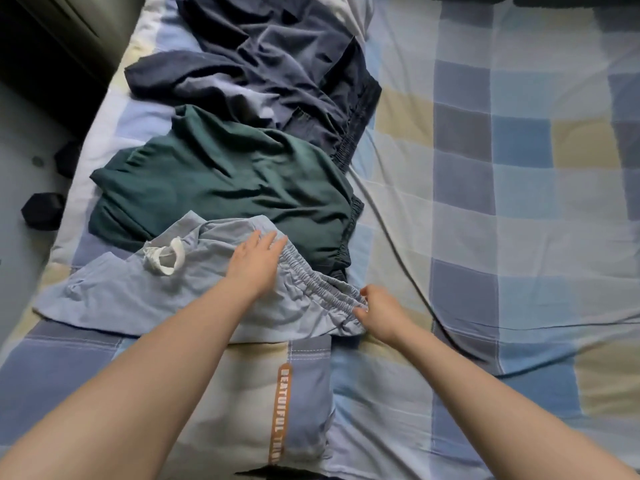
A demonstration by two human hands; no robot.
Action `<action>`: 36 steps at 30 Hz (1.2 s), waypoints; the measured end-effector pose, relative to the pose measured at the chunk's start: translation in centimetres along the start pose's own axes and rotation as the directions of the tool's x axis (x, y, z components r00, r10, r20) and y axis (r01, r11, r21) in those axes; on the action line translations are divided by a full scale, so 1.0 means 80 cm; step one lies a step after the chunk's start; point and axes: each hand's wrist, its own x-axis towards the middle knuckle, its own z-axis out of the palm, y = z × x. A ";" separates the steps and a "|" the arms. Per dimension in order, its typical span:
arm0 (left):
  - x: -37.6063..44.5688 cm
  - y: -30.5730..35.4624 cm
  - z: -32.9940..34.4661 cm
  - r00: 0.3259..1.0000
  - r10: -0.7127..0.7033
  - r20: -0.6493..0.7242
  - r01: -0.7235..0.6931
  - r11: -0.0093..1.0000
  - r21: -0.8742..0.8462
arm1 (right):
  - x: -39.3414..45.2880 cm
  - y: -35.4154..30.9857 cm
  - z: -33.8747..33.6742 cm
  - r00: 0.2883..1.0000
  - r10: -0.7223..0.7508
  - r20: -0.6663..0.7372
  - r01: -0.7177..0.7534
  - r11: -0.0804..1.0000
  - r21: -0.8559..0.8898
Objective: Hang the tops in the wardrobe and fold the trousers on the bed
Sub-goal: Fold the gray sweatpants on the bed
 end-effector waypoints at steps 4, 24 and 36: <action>0.041 0.006 0.032 0.978 0.177 0.109 -0.199 0.948 0.249 | 0.036 0.010 0.051 0.996 0.012 0.090 -0.022 0.994 0.106; -0.207 -0.095 -0.058 0.917 0.391 -0.074 -0.346 0.876 0.338 | -0.176 -0.027 -0.038 0.924 -0.338 -0.177 0.248 0.886 -0.393; -0.401 -0.032 -0.229 0.872 0.025 -0.490 -0.333 0.763 -0.554 | -0.408 -0.121 -0.160 0.691 -0.132 -0.710 0.379 0.903 0.201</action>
